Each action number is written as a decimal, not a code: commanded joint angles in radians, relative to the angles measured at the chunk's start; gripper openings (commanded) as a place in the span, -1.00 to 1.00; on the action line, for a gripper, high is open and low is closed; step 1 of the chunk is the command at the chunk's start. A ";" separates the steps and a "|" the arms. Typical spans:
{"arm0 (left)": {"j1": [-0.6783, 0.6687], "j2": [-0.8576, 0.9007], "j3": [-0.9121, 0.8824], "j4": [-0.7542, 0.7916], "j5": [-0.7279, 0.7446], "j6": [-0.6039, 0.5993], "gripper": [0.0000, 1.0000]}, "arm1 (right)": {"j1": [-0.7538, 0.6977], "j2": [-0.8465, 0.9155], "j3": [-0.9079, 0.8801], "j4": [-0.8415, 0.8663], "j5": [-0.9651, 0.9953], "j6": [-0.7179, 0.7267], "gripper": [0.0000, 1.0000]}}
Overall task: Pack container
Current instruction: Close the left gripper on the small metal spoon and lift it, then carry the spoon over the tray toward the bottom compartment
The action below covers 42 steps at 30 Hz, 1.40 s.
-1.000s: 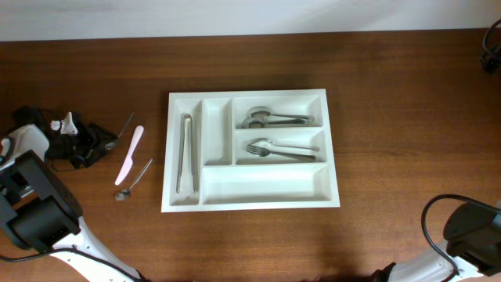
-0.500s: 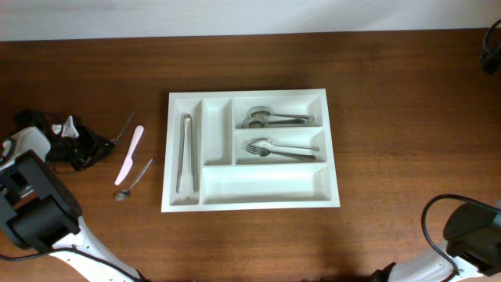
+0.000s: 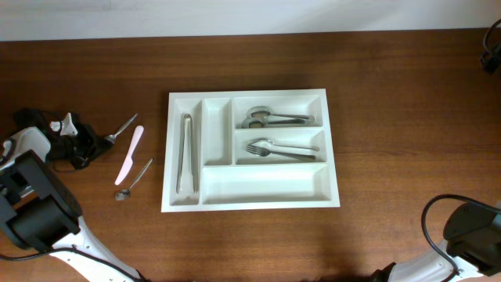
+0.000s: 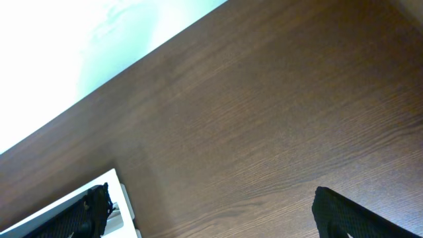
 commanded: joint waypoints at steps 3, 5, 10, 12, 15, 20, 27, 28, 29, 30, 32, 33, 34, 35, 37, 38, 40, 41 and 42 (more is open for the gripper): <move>0.003 -0.016 -0.013 -0.016 0.064 0.070 -0.96 | -0.002 0.002 -0.004 0.000 -0.013 0.007 0.98; 0.003 -0.043 -0.013 -0.019 0.071 0.095 -0.96 | -0.002 0.002 -0.004 0.000 -0.013 0.007 0.98; 0.003 -0.152 -0.013 -0.040 0.067 0.149 -0.96 | -0.002 0.002 -0.004 0.000 -0.013 0.007 0.98; 0.003 -0.186 -0.013 -0.042 0.067 0.149 -0.96 | -0.002 0.002 -0.004 0.000 -0.013 0.007 0.98; 0.003 -0.235 -0.013 -0.042 0.084 0.149 -0.96 | -0.002 0.002 -0.004 0.000 -0.013 0.007 0.98; -0.001 -0.321 -0.013 -0.052 0.256 0.149 -0.96 | -0.002 0.002 -0.004 0.000 -0.013 0.007 0.98; -0.126 -0.402 -0.013 -0.204 0.287 0.239 -0.96 | -0.002 0.002 -0.004 0.000 -0.013 0.007 0.98; -0.154 -0.402 -0.013 -0.220 0.286 0.254 -0.96 | -0.002 0.002 -0.004 0.000 -0.013 0.007 0.98; -0.193 -0.401 -0.013 -0.236 0.280 0.273 -0.96 | -0.002 0.002 -0.004 0.000 -0.013 0.007 0.98; -0.234 -0.400 -0.013 -0.247 0.256 0.278 -0.96 | -0.002 0.002 -0.004 0.000 -0.013 0.007 0.98; -0.311 -0.400 -0.013 -0.256 0.194 0.277 -0.96 | -0.002 0.002 -0.004 0.000 -0.013 0.007 0.98; -0.365 -0.400 -0.013 -0.255 0.151 0.267 -0.96 | -0.002 0.002 -0.004 0.000 -0.013 0.007 0.98; -0.396 -0.400 -0.013 -0.251 0.114 0.240 -0.96 | -0.002 0.002 -0.004 0.000 -0.013 0.007 0.98; -0.426 -0.400 -0.013 -0.247 0.074 0.215 -0.96 | -0.002 0.002 -0.004 0.000 -0.013 0.007 0.98; -0.475 -0.400 -0.013 -0.235 0.033 0.201 -0.96 | -0.002 0.002 -0.004 0.000 -0.013 0.007 0.98; -0.496 -0.400 -0.013 -0.232 0.030 0.201 -0.96 | -0.002 0.002 -0.004 0.000 -0.013 0.007 0.98; -0.536 -0.399 -0.013 -0.230 0.023 0.203 -0.96 | -0.002 0.002 -0.004 0.000 -0.013 0.007 0.98; -0.556 -0.399 -0.013 -0.233 0.024 0.211 -0.96 | -0.002 0.002 -0.004 0.000 -0.013 0.007 0.98; -0.577 -0.399 -0.013 -0.238 0.023 0.216 -0.96 | -0.002 0.002 -0.004 0.000 -0.013 0.007 0.98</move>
